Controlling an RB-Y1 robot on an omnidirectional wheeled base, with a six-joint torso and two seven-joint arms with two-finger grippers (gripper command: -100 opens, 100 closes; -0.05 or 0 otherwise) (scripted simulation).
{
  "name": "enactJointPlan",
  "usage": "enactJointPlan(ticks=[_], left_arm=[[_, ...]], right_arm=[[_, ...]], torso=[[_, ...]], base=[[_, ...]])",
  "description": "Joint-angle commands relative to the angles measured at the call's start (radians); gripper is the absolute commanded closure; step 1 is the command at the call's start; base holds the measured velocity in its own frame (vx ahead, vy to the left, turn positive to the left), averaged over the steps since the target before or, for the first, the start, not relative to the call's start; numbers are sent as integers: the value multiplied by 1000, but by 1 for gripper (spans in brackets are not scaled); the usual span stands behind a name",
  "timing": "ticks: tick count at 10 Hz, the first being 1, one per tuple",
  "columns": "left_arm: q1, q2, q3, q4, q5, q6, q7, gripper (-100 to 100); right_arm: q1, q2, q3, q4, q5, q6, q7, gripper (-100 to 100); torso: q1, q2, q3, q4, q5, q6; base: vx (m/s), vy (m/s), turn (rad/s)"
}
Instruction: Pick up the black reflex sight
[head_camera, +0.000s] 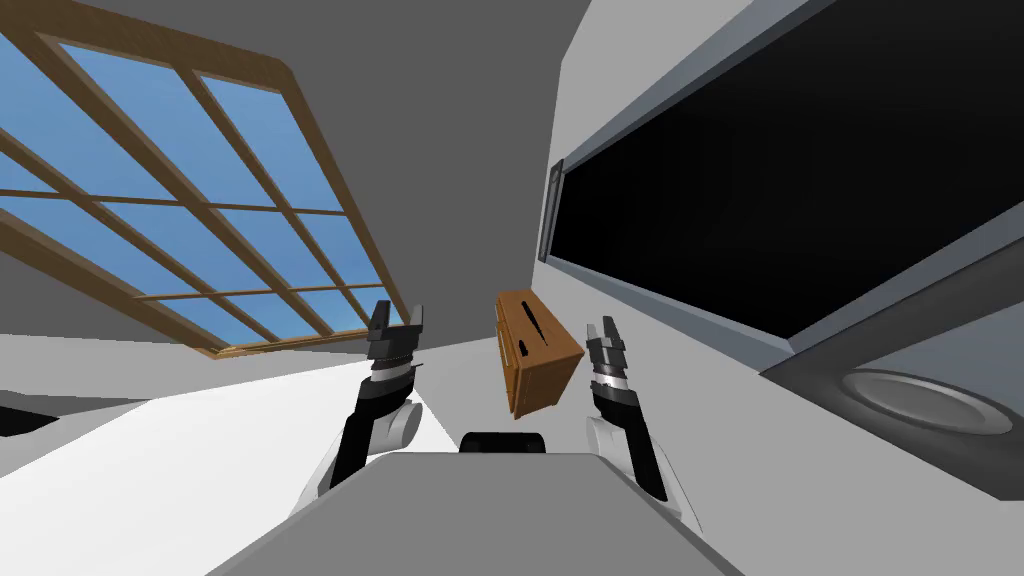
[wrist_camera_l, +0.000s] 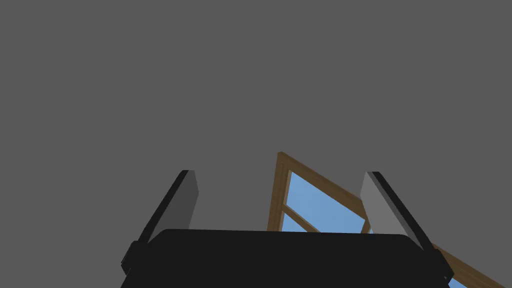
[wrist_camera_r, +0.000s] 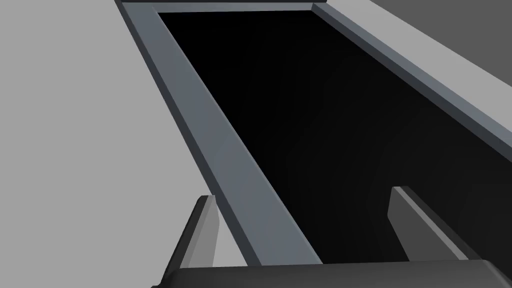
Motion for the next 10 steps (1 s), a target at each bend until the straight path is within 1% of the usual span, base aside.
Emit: enactJointPlan(ticks=[1, 2, 4, 6, 7, 8, 9, 10], left_arm=[[0, 0, 0, 0, 0, 0, 0, 0], [0, 0, 0, 0, 0, 0, 0, 0], [0, 0, 0, 0, 0, 0, 0, 0], [0, 0, 0, 0, 0, 0, 0, 0], [0, 0, 0, 0, 0, 0, 0, 0], [0, 0, 0, 0, 0, 0, 0, 0], [0, 0, 0, 0, 0, 0, 0, 0], [0, 0, 0, 0, 0, 0, 0, 0]], right_arm=[[14, -32, 0, 3, 0, 3, 0, -100], [28, -55, 0, 6, 0, 5, 1, -100], [69, -104, 0, 15, 0, 13, 1, -100], [124, -150, 1, 26, -1, 23, 1, -100], [160, -173, 1, 32, -2, 28, 0, -100], [184, -194, 1, 38, -3, 34, 0, -100], [196, -194, 1, 38, -3, 34, 0, -100], [229, -215, 2, 45, -5, 41, -1, -100]], torso=[[0, 0, 0, 0, 0, 0], [0, 0, 0, 0, 0, 0], [1, 1, 1, 0, 0, 0], [1, 2, 1, 0, 0, 0], [2, 3, 2, 1, 0, 0], [2, 3, 2, 1, 0, 0], [2, 4, 2, 1, 1, 0], [1, 3, 2, 1, 0, 0]], base=[[-4, 7, 94], [-9, 12, 143], [-18, 20, 186], [-35, 26, 285], [-41, 34, 241], [-55, 39, 245], [-40, 21, 141], [-30, 30, 256]])
